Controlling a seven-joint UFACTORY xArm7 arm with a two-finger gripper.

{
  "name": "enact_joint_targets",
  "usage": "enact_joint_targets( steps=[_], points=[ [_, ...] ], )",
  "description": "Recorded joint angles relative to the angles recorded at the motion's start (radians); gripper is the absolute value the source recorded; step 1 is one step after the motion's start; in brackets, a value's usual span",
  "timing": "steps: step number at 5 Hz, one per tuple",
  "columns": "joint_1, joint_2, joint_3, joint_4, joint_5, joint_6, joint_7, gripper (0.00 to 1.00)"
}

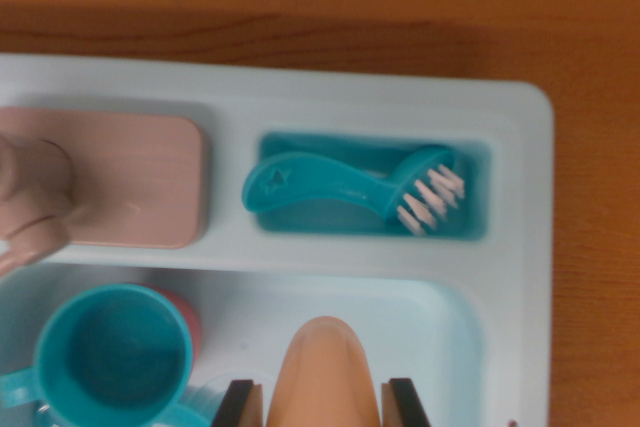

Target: Pick detergent from the sink

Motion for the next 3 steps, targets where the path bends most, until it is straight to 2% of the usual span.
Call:
enact_joint_targets(
  steps=[1,2,3],
  points=[
    [0.0,0.0,0.0,0.0,0.0,0.0,0.0,1.0],
    [0.0006,-0.012,-0.001,0.036,-0.0036,0.047,0.003,1.0],
    [0.0006,-0.012,-0.001,0.036,-0.0036,0.047,0.003,1.0]
  ],
)
